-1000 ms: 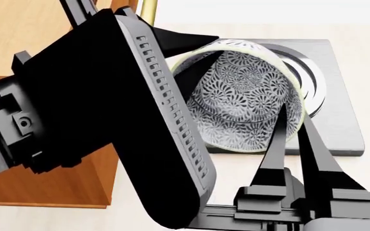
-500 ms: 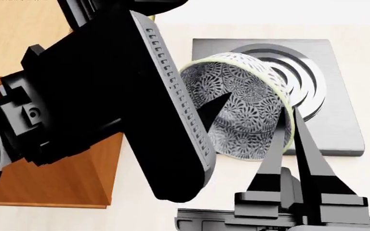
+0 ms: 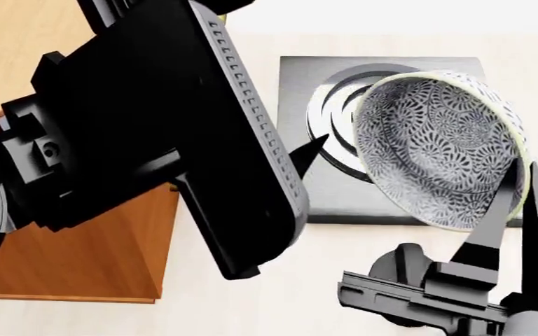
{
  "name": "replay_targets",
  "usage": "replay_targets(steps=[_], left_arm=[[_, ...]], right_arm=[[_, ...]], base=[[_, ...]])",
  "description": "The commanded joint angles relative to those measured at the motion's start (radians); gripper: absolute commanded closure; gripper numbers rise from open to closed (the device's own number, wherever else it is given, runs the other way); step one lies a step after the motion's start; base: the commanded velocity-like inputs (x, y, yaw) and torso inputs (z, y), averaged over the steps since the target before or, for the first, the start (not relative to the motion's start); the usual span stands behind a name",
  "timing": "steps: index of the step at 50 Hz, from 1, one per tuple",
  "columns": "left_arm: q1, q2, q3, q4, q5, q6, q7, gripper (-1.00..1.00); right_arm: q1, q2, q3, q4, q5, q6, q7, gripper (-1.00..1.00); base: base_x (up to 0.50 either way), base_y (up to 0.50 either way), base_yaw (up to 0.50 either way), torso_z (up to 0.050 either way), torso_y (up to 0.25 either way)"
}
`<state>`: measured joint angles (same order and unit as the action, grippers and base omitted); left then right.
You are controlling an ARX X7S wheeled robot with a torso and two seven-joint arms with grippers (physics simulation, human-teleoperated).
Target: Pick the akita bowl on the wooden cabinet and place it on the plate.
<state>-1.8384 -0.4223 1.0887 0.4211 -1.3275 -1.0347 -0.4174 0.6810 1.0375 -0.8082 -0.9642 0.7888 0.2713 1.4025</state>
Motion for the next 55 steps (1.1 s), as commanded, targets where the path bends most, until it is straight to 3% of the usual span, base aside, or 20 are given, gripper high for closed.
replay_targets(steps=[1,10,31,41,45,49,55], left_arm=[[0.002,-0.002,-0.001,-0.009,-0.003,0.002,-0.001,-1.0],[0.005,-0.007,-0.008,-0.005,-0.015,0.005,-0.014,-1.0],[0.003,-0.012,-0.013,-0.001,-0.022,0.006,-0.029,-1.0],[0.003,-0.01,-0.012,-0.002,-0.01,0.013,-0.031,-1.0],[0.006,-0.009,-0.015,-0.006,-0.004,0.02,-0.035,-1.0],[0.006,-0.01,-0.019,-0.011,-0.008,0.022,-0.038,-1.0],[0.008,-0.015,-0.021,-0.01,-0.011,0.024,-0.04,-1.0]], right_arm=[[-0.077,0.11,0.075,0.014,-0.004,-0.113,0.08,1.0],[-0.193,0.221,0.159,-0.004,-0.018,-0.213,0.164,1.0],[-0.64,0.202,0.692,-0.082,-0.032,-0.156,0.166,1.0],[-0.951,0.14,1.019,-0.082,-0.023,-0.234,0.164,1.0],[-1.048,0.055,1.162,-0.082,-0.007,-0.226,0.166,1.0],[-1.195,-0.01,1.264,-0.08,-0.077,-0.386,0.138,1.0],[-1.258,-0.059,1.32,-0.075,-0.08,-0.427,0.142,1.0]], base=[[0.0,0.0,0.0,0.0,0.0],[0.0,0.0,0.0,0.0,0.0],[0.0,0.0,0.0,0.0,0.0],[0.0,0.0,0.0,0.001,0.0],[0.0,0.0,0.0,0.0,0.0],[0.0,0.0,0.0,0.0,0.0],[0.0,0.0,0.0,0.0,0.002]])
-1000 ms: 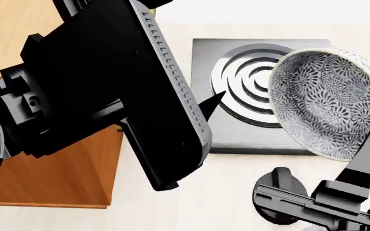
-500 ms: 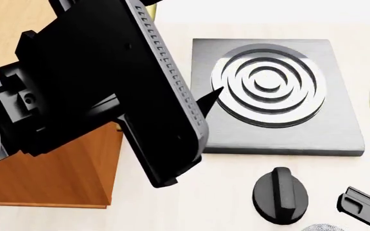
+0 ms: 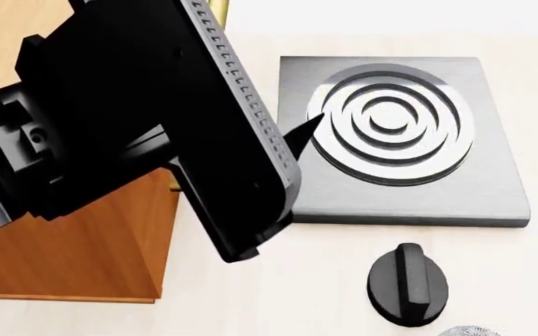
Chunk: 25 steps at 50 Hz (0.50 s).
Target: Pick the akita bowl on the wooden cabinet and place it on the plate.
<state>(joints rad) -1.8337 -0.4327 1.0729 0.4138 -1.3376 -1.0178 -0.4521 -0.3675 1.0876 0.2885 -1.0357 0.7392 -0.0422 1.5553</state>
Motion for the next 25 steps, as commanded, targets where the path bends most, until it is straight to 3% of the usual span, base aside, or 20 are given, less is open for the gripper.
replay_targets(steps=[1,11,25], left_arm=[[0.003,-0.005,-0.005,-0.002,-0.001,0.007,-0.005,-1.0],[0.008,-0.009,-0.012,-0.002,-0.004,0.014,-0.014,-1.0],[0.022,-0.011,-0.016,-0.008,0.014,0.033,-0.029,-1.0]], right_arm=[[-0.217,-0.114,0.233,-0.002,-0.026,-0.116,-0.012,1.0],[-0.292,-0.19,0.371,-0.011,0.054,-0.077,0.014,1.0],[-0.266,-0.182,0.339,-0.01,0.058,-0.079,0.012,1.0]], base=[[0.0,0.0,0.0,0.0,0.0],[0.0,0.0,0.0,0.0,0.0],[0.0,0.0,0.0,0.0,0.0]])
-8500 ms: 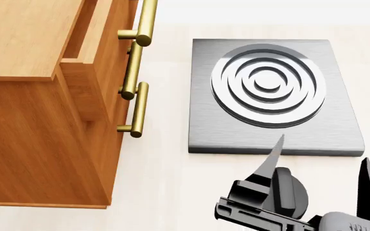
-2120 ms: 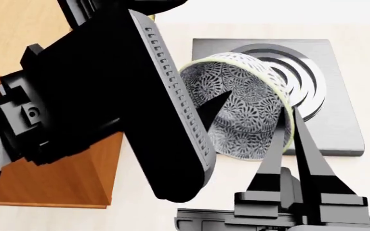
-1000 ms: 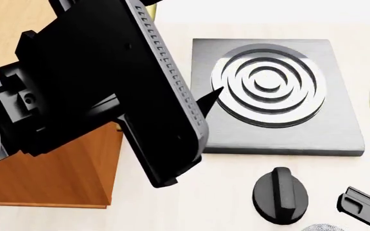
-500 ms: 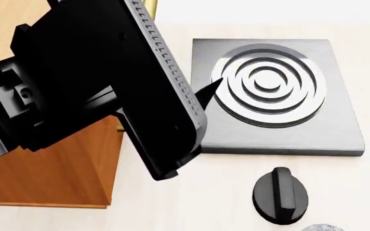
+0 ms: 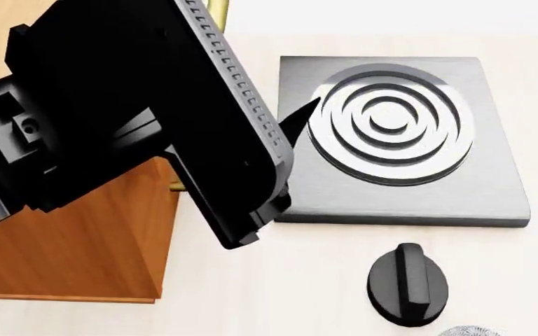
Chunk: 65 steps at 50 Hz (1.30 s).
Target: Pick the akita bowl on the wooden cabinet and place it on the plate.
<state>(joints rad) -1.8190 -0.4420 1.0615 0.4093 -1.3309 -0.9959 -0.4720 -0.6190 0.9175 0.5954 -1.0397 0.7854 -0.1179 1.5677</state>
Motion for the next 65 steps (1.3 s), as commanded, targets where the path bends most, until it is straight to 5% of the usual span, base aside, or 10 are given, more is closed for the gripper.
replay_targets(steps=[1,65], left_arm=[[0.008,-0.002,-0.004,-0.005,0.008,0.012,-0.01,-1.0],[0.064,-0.028,0.017,0.0,0.06,0.056,0.009,-1.0]], right_arm=[[-0.013,-0.011,0.031,-0.006,0.011,-0.002,0.0,1.0],[0.174,0.239,-0.03,0.266,0.477,-0.09,-0.308,1.0]], base=[[0.0,0.0,0.0,0.0,0.0],[0.0,0.0,0.0,0.0,0.0]])
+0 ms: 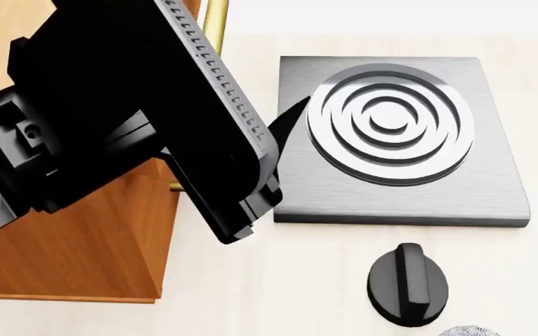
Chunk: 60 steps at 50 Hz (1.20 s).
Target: Pick the akita bowl on the wooden cabinet and place it on the plate.
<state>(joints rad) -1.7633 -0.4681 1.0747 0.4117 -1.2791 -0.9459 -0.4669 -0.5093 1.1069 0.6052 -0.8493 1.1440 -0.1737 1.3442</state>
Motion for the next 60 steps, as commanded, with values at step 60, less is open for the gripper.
replay_targets(steps=[60], left_arm=[[0.039,-0.011,0.017,-0.014,0.03,0.027,0.011,-1.0]], right_arm=[[0.32,0.016,-0.307,0.369,0.362,-0.083,-0.313,1.0]], base=[[0.0,0.0,0.0,0.0,0.0]])
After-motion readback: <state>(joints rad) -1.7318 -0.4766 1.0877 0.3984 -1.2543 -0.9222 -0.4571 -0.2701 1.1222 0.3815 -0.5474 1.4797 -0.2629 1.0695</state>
